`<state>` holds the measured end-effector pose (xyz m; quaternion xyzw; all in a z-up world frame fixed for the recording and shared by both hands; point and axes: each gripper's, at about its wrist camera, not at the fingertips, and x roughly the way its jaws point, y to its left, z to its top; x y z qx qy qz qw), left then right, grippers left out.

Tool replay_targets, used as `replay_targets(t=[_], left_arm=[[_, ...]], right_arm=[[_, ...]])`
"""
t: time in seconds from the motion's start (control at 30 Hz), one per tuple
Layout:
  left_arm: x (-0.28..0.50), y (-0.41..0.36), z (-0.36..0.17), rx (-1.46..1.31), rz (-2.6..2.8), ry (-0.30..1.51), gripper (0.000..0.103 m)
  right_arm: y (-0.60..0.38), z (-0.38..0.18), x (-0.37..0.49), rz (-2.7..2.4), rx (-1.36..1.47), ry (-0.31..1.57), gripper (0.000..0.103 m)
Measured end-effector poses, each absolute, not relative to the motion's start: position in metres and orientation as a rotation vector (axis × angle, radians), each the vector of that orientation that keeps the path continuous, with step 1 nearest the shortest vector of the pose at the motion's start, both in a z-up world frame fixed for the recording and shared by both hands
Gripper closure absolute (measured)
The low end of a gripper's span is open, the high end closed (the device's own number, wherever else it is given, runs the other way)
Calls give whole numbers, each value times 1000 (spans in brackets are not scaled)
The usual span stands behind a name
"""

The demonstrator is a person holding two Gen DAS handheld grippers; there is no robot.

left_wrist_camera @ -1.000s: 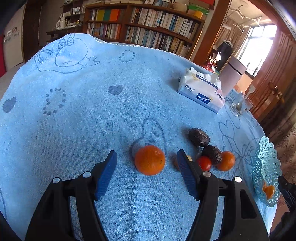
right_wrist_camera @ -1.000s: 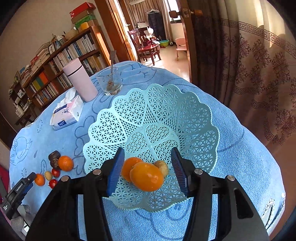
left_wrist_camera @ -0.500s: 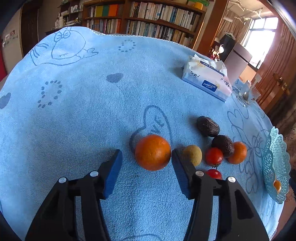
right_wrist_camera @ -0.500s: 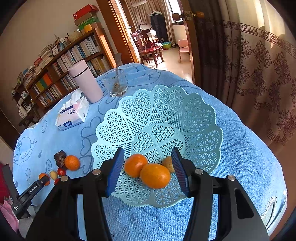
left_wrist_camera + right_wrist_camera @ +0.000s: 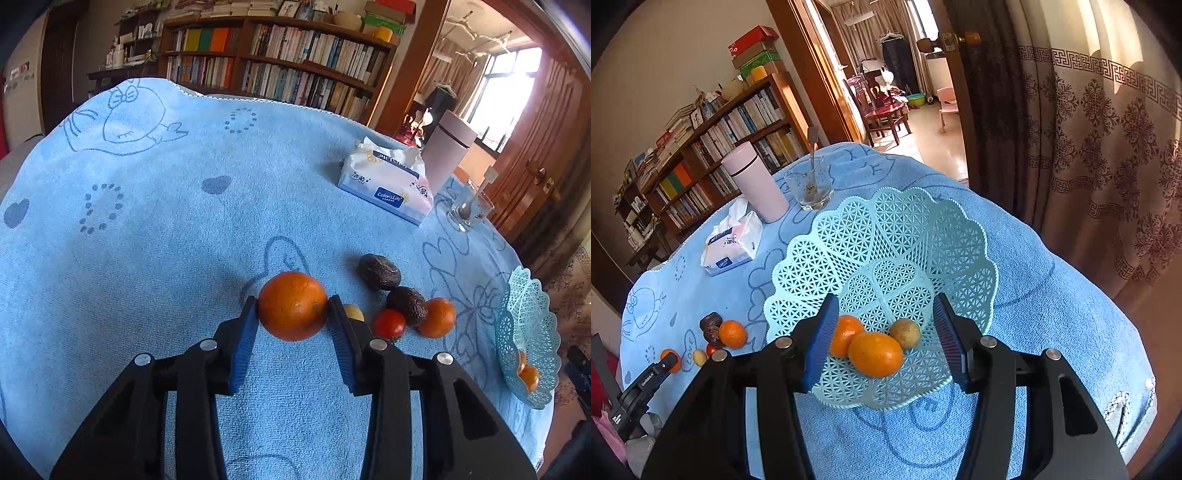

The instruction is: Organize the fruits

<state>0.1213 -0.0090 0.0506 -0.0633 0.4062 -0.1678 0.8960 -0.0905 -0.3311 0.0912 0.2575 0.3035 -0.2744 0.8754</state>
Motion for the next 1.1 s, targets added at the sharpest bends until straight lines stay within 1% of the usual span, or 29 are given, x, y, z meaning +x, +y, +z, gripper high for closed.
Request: replay_targets(t=[0.27, 0.63, 0.7, 0.83, 1.1], left_arm=[[94, -35, 66, -137, -463, 803, 64], [64, -71, 74, -127, -572, 809, 64], [62, -79, 73, -120, -584, 821, 64], [55, -98, 77, -94, -610, 826, 64], [42, -147, 90, -25, -676, 804, 64]], right_arm=[[-346, 88, -113, -612, 528, 605, 48], [-340, 93, -127, -624, 397, 549, 48], [-340, 92, -127, -613, 392, 544, 48], [-341, 89, -130, -598, 389, 534, 42], [-353, 79, -141, -597, 413, 531, 42]])
